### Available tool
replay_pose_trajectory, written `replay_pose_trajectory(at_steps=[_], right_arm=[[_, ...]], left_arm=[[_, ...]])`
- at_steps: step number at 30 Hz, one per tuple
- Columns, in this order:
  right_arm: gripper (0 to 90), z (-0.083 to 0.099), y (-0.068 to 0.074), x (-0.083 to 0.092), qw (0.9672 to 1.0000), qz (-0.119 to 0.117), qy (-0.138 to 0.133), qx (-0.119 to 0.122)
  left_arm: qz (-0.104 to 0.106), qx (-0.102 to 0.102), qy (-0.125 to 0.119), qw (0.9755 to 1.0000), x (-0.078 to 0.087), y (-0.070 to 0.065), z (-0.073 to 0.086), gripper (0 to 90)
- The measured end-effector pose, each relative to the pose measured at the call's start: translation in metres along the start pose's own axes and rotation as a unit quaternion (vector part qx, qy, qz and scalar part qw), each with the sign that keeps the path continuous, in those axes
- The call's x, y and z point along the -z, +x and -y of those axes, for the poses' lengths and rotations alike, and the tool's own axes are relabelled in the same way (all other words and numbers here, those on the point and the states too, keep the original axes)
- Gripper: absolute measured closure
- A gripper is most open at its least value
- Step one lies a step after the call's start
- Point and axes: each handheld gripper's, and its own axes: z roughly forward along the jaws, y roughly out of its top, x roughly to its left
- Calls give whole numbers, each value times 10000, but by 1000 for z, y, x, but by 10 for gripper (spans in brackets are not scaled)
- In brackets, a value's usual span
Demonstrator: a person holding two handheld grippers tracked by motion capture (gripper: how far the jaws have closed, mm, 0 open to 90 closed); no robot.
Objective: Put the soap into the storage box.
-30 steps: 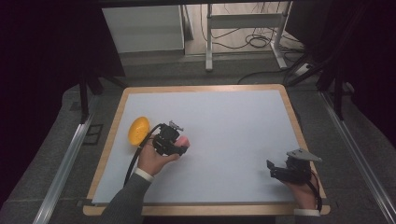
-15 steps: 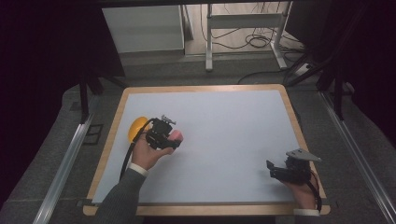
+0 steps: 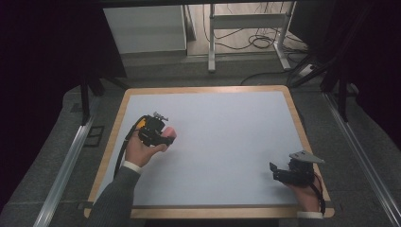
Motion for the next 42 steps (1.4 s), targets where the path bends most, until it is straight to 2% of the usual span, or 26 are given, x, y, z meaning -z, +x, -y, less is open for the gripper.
replay_pose_trajectory(at_steps=[19,36,42], right_arm=[[99,0,1,-3,10000,8,31,32],[99,2,0,-6,10000,56,56,25],[99,2,-1,-5,9999,98,45,6]], left_arm=[[-176,362,-134,9991,13,35,6,601],[-335,864,-288,9953,19,76,6,600],[-382,956,-282,9943,17,85,4,601]])
